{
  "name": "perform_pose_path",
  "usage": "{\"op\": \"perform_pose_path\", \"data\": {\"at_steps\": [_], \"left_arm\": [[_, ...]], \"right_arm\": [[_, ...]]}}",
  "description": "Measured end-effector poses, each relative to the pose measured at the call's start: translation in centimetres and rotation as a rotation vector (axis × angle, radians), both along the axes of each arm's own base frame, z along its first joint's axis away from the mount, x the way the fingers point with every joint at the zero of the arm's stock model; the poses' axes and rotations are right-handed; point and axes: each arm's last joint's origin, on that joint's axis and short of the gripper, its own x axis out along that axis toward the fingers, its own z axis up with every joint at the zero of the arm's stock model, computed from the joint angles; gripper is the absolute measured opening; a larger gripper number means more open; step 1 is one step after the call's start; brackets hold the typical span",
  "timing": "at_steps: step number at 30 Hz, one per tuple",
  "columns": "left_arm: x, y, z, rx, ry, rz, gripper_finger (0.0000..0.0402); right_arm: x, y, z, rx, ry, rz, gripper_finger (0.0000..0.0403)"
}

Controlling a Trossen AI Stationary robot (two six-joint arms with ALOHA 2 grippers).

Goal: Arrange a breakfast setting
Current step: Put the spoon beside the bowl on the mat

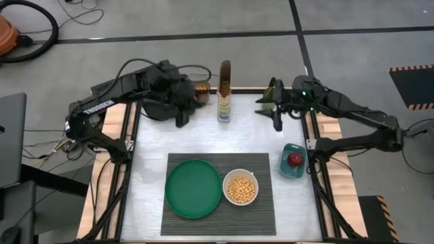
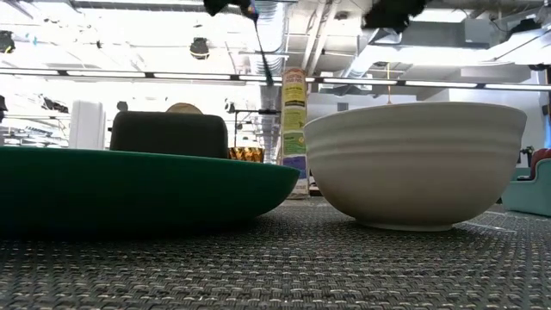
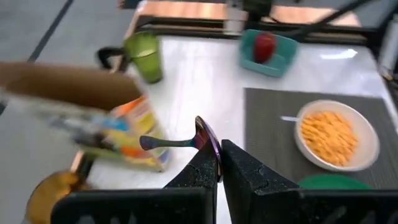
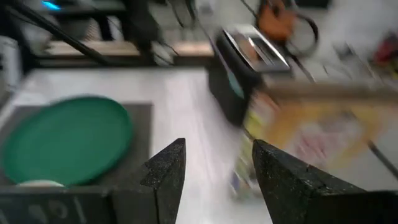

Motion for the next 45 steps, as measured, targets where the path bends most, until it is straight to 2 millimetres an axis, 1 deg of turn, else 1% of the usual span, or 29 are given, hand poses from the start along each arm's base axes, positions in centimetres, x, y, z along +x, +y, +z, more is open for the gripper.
{"op": "perform_pose_path", "data": {"at_steps": [5, 9, 11, 14, 17, 22, 24, 26, 29, 31, 34, 40, 45], "left_arm": [[1.2, -3.2, 0.4, 0.096, -0.052, -0.218, 0.0000], [2.0, -5.9, 0.3, 0.230, -0.062, -0.395, 0.0000], [2.2, -7.0, 0.4, 0.301, -0.070, -0.442, 0.0000], [2.6, -8.1, 0.7, 0.381, -0.105, -0.458, 0.0000], [3.1, -8.6, 0.9, 0.405, -0.145, -0.462, 0.0000], [3.3, -9.2, 0.9, 0.354, -0.163, -0.476, 0.0000], [3.2, -9.3, 0.8, 0.332, -0.149, -0.472, 0.0000], [3.1, -9.4, 0.6, 0.305, -0.129, -0.464, 0.0000], [3.0, -9.5, 0.3, 0.278, -0.096, -0.460, 0.0000], [3.0, -9.7, 0.4, 0.270, -0.103, -0.459, 0.0000], [3.5, -10.0, 0.3, 0.287, -0.124, -0.473, 0.0000], [4.1, -10.3, 0.2, 0.303, -0.145, -0.468, 0.0000], [4.5, -10.5, 0.0, 0.299, -0.145, -0.471, 0.0000]], "right_arm": [[1.1, 2.6, 1.1, -0.045, -0.110, 0.147, 0.0240], [1.8, 4.3, 1.1, -0.031, -0.129, 0.231, 0.0266], [2.2, 4.8, 0.8, -0.008, -0.115, 0.253, 0.0272], [3.2, 5.7, 0.2, 0.003, -0.087, 0.295, 0.0275], [4.6, 6.7, -0.7, -0.028, -0.048, 0.308, 0.0275], [6.1, 8.1, -1.9, -0.184, 0.025, 0.220, 0.0276], [6.1, 8.6, -2.0, -0.219, 0.037, 0.187, 0.0276], [5.8, 9.1, -1.8, -0.223, 0.023, 0.188, 0.0276], [4.9, 10.0, -1.1, -0.201, -0.014, 0.216, 0.0276], [4.4, 10.4, -0.4, -0.199, -0.048, 0.226, 0.0276], [4.5, 10.3, -0.2, -0.202, -0.051, 0.215, 0.0276], [6.4, 9.9, -1.9, -0.213, 0.030, 0.188, 0.0276], [7.1, 9.9, -2.7, -0.225, 0.065, 0.182, 0.0274]]}}
